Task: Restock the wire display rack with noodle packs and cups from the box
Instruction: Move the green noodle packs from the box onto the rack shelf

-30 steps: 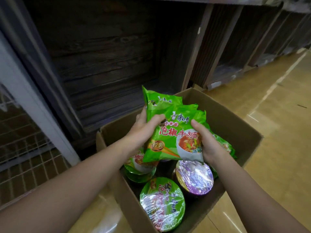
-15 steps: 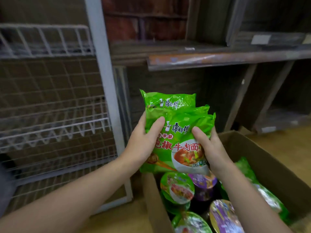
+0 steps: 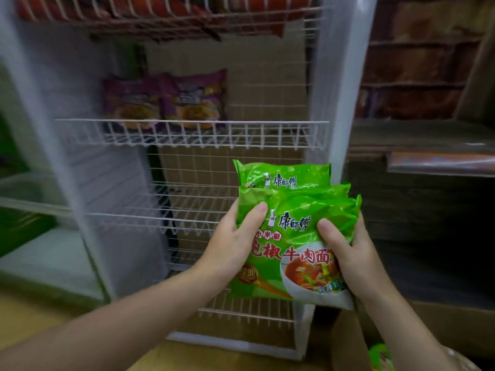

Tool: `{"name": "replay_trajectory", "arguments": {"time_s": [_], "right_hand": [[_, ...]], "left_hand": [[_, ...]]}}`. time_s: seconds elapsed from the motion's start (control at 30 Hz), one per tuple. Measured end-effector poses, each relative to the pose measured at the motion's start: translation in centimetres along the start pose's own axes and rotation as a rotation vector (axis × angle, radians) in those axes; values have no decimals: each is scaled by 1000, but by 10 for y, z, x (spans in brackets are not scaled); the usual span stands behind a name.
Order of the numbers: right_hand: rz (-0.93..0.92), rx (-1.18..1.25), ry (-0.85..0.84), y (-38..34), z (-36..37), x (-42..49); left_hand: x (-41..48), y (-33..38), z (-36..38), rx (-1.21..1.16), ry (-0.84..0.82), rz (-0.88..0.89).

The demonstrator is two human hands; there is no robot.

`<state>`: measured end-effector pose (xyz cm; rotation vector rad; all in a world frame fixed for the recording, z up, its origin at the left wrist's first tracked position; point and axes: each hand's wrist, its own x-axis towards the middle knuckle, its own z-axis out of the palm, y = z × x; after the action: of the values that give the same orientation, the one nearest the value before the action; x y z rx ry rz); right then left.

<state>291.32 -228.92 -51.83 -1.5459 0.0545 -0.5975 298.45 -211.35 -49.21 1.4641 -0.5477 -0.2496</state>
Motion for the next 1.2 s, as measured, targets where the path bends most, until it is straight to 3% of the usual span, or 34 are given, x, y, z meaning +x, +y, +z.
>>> {"name": "replay_trajectory", "arguments": {"time_s": [0.4, 0.47, 0.67, 0.87, 1.0, 1.2], "right_hand": [[86, -93, -142, 24, 148, 63], [112, -116, -131, 33, 179, 76], [167, -206, -116, 55, 258, 128], [202, -205, -129, 77, 305, 200], [260, -228, -153, 97, 324, 237], [217, -350, -203, 135, 348, 262]], "left_hand": [[26, -5, -153, 72, 209, -96], [37, -6, -187, 103, 188, -135], [83, -3, -286, 232, -107, -210], [152, -7, -339, 137, -96, -230], [198, -19, -360, 196, -70, -273], [233, -49, -373, 170, 77, -369]]}}
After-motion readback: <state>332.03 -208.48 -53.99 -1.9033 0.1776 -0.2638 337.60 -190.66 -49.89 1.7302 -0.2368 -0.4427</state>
